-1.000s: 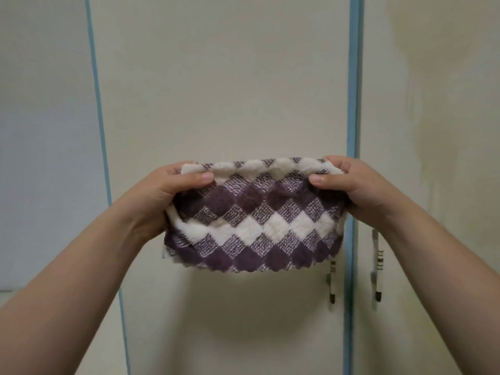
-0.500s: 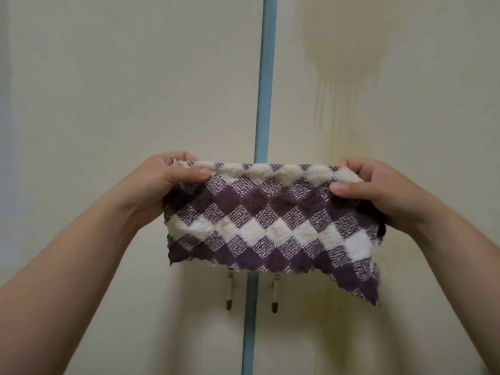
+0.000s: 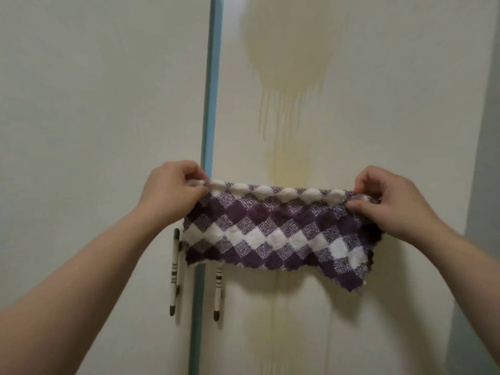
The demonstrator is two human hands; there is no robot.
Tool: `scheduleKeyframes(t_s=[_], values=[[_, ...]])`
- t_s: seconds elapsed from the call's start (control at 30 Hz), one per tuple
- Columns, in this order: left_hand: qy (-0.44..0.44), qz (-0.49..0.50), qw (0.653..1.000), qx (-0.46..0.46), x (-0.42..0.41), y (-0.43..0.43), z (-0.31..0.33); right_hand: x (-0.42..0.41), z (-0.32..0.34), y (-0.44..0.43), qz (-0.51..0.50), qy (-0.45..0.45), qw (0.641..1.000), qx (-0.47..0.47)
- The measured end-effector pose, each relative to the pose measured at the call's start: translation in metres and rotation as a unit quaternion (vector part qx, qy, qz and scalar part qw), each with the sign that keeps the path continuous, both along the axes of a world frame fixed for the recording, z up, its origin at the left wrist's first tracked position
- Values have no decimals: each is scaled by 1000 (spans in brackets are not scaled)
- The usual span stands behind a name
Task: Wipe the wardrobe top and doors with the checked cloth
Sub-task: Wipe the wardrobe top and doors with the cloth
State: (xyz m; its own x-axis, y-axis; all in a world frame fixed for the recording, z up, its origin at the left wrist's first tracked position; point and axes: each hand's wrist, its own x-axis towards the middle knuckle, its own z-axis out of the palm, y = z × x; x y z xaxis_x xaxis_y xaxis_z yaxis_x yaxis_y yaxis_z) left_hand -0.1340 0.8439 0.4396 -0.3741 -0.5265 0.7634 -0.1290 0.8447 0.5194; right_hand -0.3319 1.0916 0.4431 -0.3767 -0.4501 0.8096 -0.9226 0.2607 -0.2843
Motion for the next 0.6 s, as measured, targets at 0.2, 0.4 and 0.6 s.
scheduleKeyframes(t_s=[0.2, 0.4, 0.6], values=[[12, 179, 973, -143, -34, -2, 4, -16, -3, -26, -182, 338, 923, 4], [55, 224, 920, -318, -50, -11, -8, -12, -11, -38, -346, 430, 834, 3], [-63, 212, 935, -278, -52, 9, -7, -2, -30, -57, -314, 288, 903, -45]])
